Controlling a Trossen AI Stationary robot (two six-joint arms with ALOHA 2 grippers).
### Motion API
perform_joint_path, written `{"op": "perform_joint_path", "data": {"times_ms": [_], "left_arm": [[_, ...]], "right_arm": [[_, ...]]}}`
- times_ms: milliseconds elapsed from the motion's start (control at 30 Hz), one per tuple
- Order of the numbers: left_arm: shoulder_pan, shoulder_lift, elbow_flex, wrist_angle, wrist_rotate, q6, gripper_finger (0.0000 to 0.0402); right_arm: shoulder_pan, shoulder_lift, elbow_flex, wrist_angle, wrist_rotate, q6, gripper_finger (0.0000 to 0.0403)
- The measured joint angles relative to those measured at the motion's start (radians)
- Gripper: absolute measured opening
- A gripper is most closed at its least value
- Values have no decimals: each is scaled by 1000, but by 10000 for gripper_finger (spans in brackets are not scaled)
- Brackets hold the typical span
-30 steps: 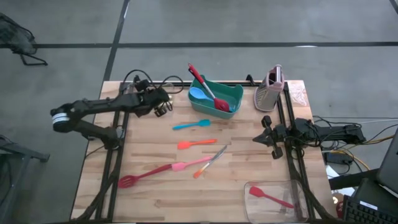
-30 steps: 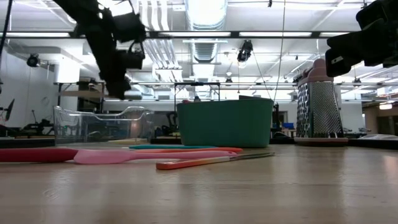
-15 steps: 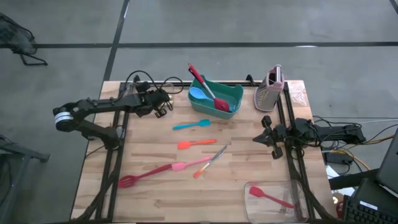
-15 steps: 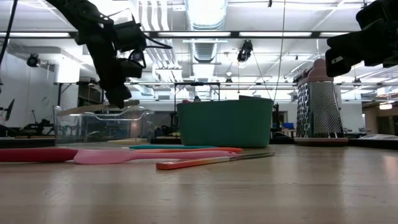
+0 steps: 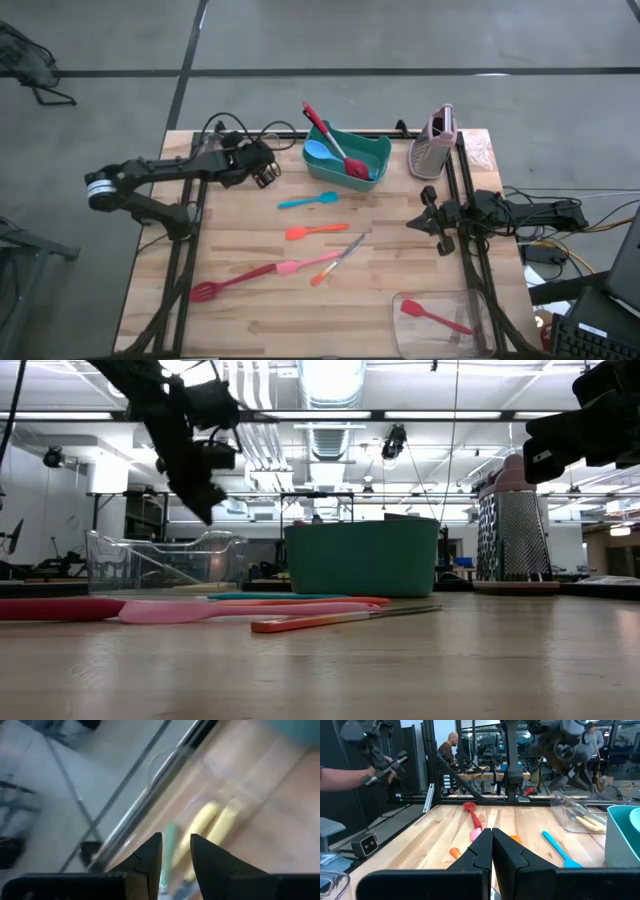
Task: Pick & Place Kitchen Items
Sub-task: Put the pink spatula into the bottom transparent bin
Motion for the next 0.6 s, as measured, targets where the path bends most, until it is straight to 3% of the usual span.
{"op": "perform_joint_path", "data": {"times_ms": [133,300,600], "left_arm": [[-76,-5,59,24,200,-52,108],[-219,-1,66,229,478,-105,108],[-533,138,63,520,470,-129,116]], "right_arm": [[0,0,0,0,0,0,8],[0,0,0,0,0,0,8],[0,0,0,0,0,0,8]]}}
